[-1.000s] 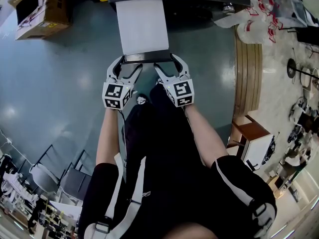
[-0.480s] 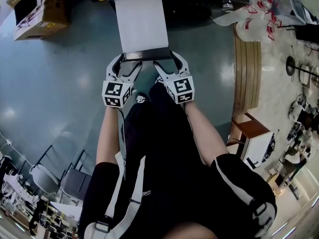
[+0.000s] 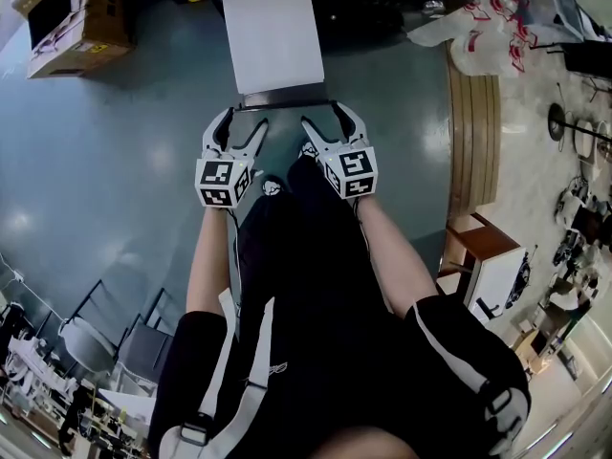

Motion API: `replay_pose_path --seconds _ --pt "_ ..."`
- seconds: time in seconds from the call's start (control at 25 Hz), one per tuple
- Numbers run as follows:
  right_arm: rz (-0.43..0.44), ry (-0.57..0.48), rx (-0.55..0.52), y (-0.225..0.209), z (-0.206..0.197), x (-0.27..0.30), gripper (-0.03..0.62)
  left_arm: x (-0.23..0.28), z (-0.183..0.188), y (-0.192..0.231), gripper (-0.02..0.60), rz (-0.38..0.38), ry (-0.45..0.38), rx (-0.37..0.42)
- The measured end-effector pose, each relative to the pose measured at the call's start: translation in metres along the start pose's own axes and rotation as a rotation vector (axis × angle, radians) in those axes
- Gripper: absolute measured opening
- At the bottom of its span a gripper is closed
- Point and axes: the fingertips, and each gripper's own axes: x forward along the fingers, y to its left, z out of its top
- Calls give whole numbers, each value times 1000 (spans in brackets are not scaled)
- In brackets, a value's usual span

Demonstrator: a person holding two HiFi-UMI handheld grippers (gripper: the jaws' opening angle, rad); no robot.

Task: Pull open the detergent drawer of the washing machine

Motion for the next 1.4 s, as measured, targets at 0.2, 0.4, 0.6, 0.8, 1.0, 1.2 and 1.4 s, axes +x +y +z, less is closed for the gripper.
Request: replay_pose_path --seconds 0.2,0.4,0.6,0.8,1.0,1.2,1.4 --pt "-21 2 -4 4 -4 -11 298 -13 -14 -7 325 -6 16 -11" --pt "-42 11 -11 12 -11 -26 291 -29 -26 -12 325 -14 35 -18" --pt "-61 26 -13 22 -24 -42 287 -42 -36 -22 325 -29 48 -22" --pt "-71 50 -30 31 -39 -62 279 -56 -50 -36 324 -47 78 -25" --pt "-90 101 -60 43 -52 -96 208 -81 -59 -49 272 -66 131 -78" --pt "-96 181 -110 60 -46 -134 9 -110 -40 -58 58 -44 97 -106" --pt "-70 180 -141 69 -9 -165 9 -134 -15 -73 21 -60 48 -83"
